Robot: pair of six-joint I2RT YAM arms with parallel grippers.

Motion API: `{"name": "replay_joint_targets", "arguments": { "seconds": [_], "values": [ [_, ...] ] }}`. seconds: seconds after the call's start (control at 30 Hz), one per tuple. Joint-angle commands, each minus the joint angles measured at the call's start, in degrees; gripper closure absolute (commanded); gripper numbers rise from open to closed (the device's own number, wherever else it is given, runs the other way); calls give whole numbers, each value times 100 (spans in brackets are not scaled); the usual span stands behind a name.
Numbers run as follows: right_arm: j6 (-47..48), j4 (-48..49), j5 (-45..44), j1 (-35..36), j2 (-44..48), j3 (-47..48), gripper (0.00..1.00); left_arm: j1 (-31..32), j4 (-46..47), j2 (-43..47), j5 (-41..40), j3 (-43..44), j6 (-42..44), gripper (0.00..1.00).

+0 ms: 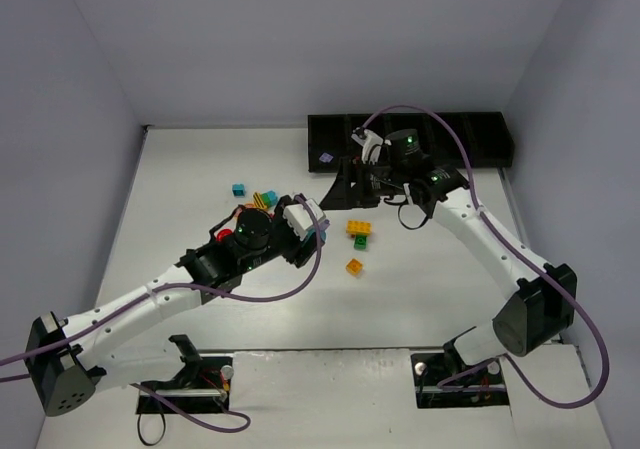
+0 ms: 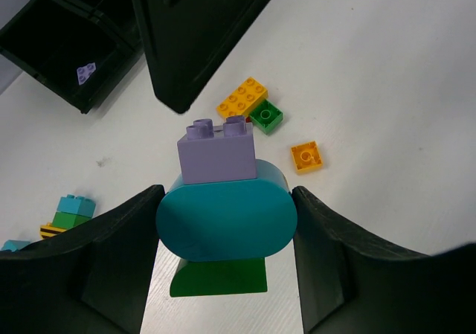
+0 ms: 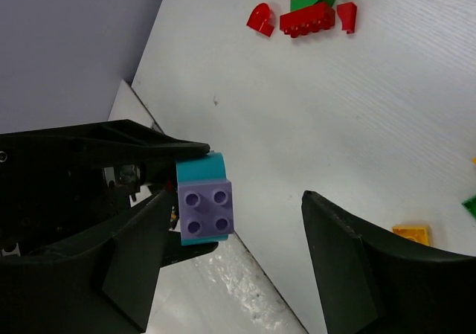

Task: Sort the legos into containers by color

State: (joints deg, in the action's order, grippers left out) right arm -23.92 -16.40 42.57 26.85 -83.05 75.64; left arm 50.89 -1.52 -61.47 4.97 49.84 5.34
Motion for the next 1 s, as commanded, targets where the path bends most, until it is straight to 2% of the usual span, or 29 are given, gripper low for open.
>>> {"name": "replay_joint_targets", "arguments": {
  "seconds": [0.0,0.7,0.97],
  "values": [
    [19,287,340,118,-115,285,33,-27,178,92,83,245,160,85],
    [10,331,876,321,-388,109,39,-27,415,83,-198,210,160,86],
    [19,357,964,330,-423,109,58,-27,459,83,-242,201,151,86]
  ]
}}
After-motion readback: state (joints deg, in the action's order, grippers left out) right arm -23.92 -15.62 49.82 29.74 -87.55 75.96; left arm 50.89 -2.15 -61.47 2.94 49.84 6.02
